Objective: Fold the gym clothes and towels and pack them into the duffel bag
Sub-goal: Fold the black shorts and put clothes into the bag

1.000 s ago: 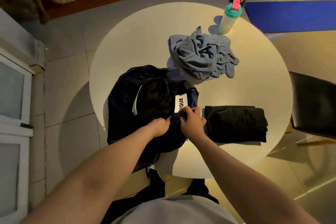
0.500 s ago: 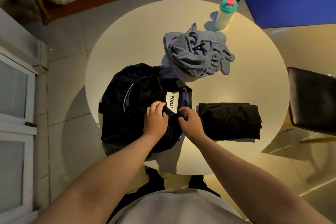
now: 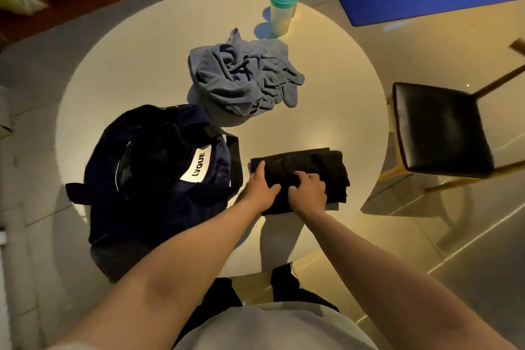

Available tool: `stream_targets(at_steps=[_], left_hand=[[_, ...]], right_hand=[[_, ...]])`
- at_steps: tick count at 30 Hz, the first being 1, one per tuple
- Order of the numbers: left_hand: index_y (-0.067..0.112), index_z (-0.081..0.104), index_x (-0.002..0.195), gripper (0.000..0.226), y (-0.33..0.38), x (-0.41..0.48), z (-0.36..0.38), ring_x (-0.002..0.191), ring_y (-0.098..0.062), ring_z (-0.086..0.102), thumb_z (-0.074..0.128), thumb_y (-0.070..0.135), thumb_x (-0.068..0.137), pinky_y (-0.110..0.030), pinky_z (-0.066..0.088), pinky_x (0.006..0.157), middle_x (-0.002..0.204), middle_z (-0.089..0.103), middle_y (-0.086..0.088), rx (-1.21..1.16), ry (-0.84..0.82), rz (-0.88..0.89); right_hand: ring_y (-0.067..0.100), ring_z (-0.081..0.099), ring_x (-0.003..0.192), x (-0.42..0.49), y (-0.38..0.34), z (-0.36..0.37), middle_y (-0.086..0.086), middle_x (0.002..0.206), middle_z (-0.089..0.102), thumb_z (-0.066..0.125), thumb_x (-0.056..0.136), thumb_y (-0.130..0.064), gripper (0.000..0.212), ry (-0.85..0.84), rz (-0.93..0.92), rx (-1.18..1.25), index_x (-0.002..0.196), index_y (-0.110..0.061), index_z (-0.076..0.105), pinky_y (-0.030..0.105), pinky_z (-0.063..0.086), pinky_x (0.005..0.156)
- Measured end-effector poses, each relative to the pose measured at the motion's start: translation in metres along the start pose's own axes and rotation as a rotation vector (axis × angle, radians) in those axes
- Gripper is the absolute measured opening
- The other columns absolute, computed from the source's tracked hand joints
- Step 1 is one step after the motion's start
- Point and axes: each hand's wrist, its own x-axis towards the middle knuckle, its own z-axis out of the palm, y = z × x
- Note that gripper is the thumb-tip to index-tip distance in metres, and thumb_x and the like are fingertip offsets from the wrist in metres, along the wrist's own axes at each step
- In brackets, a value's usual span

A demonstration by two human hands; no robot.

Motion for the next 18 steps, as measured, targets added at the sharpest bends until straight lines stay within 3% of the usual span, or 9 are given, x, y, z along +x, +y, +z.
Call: stream_targets(at_steps=[3,6,11,15,18], left_hand=[[0.021,0.01,0.16,0.092,0.007,0.01,0.014,0.143,-0.034,0.034,0.067,0.043,0.091,-0.05,0.034,0.116,0.159,0.029,-0.014,-0.198,0.156,-0.129],[0.014,0.031,0.154,0.079,0.015,0.012,0.019,0.141,-0.033,0.034,0.067,0.046,0.092,-0.041,0.032,0.116,0.152,0.03,-0.013,-0.19,0.195,-0.196],[0.016,0.043,0.145,0.064,0.019,0.005,0.026,0.135,-0.028,0.037,0.069,0.038,0.091,-0.039,0.038,0.11,0.148,0.027,-0.004,-0.204,0.31,-0.106],[0.017,0.05,0.128,0.042,0.021,-0.006,0.03,0.131,-0.031,0.038,0.065,0.028,0.091,-0.043,0.038,0.11,0.146,0.039,-0.009,-0.098,0.419,-0.068],[0.019,0.049,0.127,0.038,0.024,-0.018,0.023,0.12,-0.029,0.051,0.062,0.027,0.092,-0.041,0.046,0.098,0.133,0.053,-0.008,-0.267,0.384,-0.019]], right_hand=[[0.032,0.042,0.133,0.011,0.016,-0.006,0.008,0.147,0.042,0.05,0.098,-0.024,0.052,-0.12,-0.004,-0.005,0.15,-0.026,0.041,0.05,0.042,0.109],[0.031,0.044,0.134,0.017,0.024,-0.007,0.008,0.148,0.043,0.051,0.099,-0.021,0.055,-0.205,-0.09,0.003,0.153,-0.025,0.037,0.048,0.041,0.11],[0.024,0.05,0.132,0.018,0.03,-0.014,0.003,0.149,0.047,0.054,0.099,-0.016,0.06,-0.373,-0.193,0.043,0.154,-0.027,0.034,0.041,0.047,0.107],[0.02,0.059,0.12,0.014,0.028,-0.019,0.002,0.138,0.06,0.051,0.099,-0.021,0.044,-0.18,-0.241,0.007,0.143,-0.023,0.052,0.04,0.052,0.101],[0.023,0.054,0.122,0.008,0.019,-0.023,0.005,0.135,0.055,0.055,0.097,-0.024,0.034,0.033,-0.305,-0.022,0.13,-0.019,0.06,0.042,0.048,0.105]])
